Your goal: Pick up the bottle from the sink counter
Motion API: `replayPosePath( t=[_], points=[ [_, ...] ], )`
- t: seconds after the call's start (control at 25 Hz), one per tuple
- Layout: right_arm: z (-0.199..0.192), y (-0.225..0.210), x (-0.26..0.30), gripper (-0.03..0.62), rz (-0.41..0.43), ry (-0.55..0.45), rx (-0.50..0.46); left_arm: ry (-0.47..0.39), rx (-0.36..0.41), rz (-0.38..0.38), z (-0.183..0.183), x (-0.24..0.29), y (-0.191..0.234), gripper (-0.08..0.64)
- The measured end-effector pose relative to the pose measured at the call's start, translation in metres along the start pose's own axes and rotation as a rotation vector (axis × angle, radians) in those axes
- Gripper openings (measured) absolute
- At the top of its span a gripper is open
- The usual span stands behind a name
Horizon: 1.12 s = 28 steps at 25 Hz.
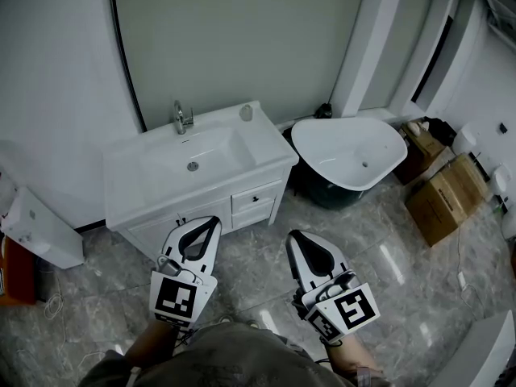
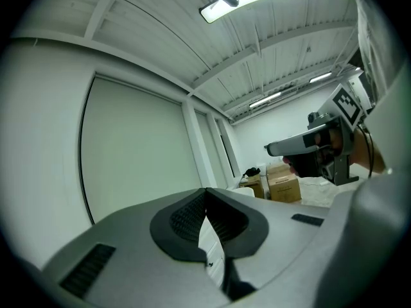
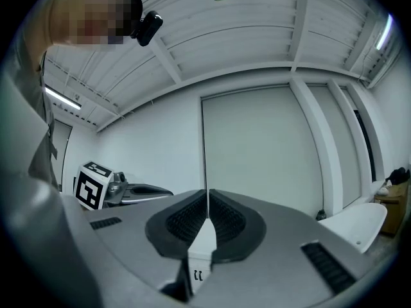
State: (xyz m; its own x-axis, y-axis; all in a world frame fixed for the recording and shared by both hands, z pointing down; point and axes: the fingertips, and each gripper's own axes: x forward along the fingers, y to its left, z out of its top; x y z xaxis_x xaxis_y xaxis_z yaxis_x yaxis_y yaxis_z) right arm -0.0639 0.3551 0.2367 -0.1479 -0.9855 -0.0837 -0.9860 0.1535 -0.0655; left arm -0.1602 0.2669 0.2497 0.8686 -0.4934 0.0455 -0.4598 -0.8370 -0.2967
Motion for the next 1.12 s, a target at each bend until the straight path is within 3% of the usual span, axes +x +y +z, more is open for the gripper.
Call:
replayPosePath(
  t=[0.52,1.12],
  points=[
    [-0.020,-0.032,-0.016,0.032,0.018,0.029,-0.012,-0.016,0.001,0.031,0.001,0.019,-0.025,0.017],
    [-0.040,-0.080,0.003,0.034,-0.029,0.013,-0.049,0.006,-0.051,0.067,-0.041,0.049,-0.015,0.017]
  ],
)
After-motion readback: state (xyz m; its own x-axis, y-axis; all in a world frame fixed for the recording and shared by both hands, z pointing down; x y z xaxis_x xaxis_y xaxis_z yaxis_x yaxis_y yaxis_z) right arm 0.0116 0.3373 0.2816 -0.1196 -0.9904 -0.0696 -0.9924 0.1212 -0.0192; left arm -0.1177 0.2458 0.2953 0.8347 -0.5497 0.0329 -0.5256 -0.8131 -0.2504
